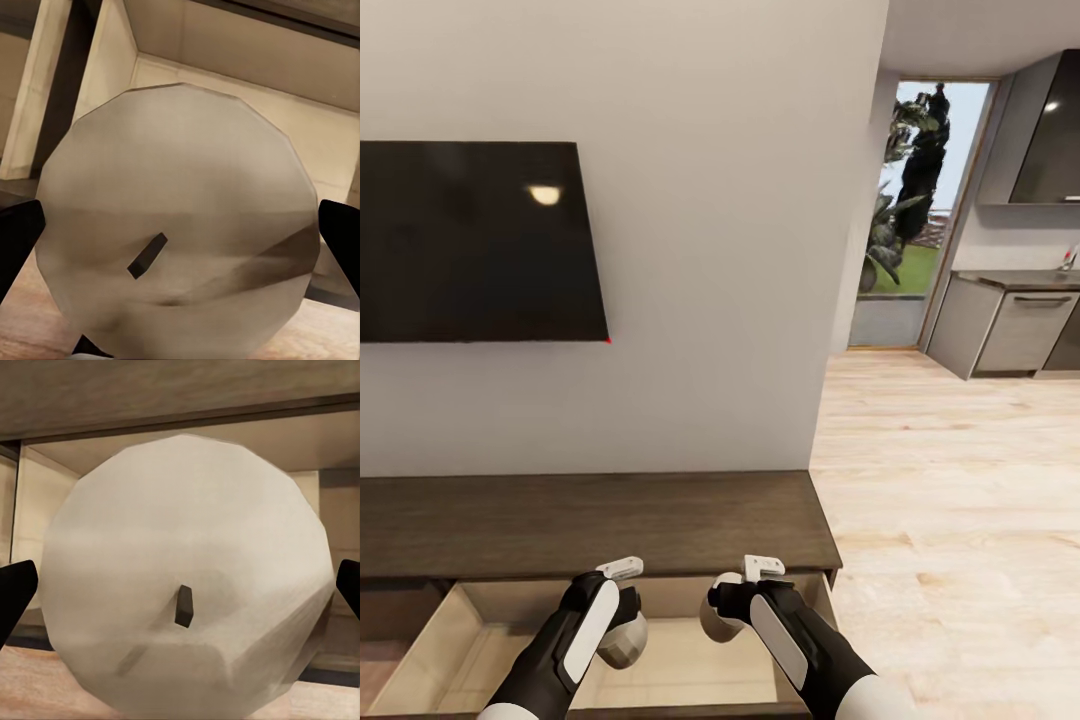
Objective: Place each of the two pumpkins and all three candles from the living room inside a cabinet in the living room (use any cabinet), then make sure every cabinet is closed, and position the cauldron so it is next to a table in the living room.
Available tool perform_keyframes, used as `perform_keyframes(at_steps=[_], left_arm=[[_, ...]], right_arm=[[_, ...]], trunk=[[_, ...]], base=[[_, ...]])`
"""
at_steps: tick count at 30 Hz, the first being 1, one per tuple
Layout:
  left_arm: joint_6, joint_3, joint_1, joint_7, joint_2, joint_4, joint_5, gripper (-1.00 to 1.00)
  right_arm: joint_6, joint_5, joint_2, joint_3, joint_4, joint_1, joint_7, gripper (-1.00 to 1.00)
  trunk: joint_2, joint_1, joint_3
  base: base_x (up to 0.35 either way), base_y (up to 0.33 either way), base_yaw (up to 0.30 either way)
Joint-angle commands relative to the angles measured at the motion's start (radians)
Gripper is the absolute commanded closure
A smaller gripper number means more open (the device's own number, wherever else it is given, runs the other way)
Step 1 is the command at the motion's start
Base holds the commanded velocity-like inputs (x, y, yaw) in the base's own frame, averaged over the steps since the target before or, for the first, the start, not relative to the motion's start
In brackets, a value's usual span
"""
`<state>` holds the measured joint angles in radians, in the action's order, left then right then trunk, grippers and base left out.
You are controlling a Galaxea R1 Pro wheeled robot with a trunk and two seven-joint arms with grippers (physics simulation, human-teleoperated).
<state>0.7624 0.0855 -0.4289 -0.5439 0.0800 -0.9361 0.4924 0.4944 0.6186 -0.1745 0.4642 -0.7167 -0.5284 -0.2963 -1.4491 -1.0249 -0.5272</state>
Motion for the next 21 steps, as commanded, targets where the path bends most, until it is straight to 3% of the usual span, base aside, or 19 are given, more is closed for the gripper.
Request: perform_keyframes(at_steps=[1, 7, 13, 21], left_arm=[[0.001, 0.002, -0.001, -0.010, 0.000, -0.001, 0.010, 1.00], [-0.024, 0.002, -0.001, -0.011, -0.001, -0.001, 0.008, 1.00], [-0.040, 0.004, -0.001, -0.011, 0.000, -0.001, 0.007, 1.00], [-0.108, 0.031, -0.001, -0.052, 0.006, 0.000, -0.036, 1.00]], right_arm=[[0.002, 0.009, 0.000, 0.002, -0.001, -0.001, -0.009, 1.00], [-0.022, 0.008, 0.000, 0.006, 0.000, -0.001, -0.010, 1.00], [-0.047, 0.007, 0.000, 0.052, 0.003, -0.001, -0.018, 1.00], [-0.092, 0.006, 0.000, 0.085, 0.066, -0.001, -0.024, 1.00]], trunk=[[-0.008, -0.004, -0.004], [-0.050, -0.027, -0.023], [-0.092, -0.050, -0.042], [-0.148, -0.081, -0.067]], base=[[0.000, 0.000, 0.000], [0.000, 0.000, 0.000], [0.000, 0.000, 0.000], [0.000, 0.000, 0.000]])
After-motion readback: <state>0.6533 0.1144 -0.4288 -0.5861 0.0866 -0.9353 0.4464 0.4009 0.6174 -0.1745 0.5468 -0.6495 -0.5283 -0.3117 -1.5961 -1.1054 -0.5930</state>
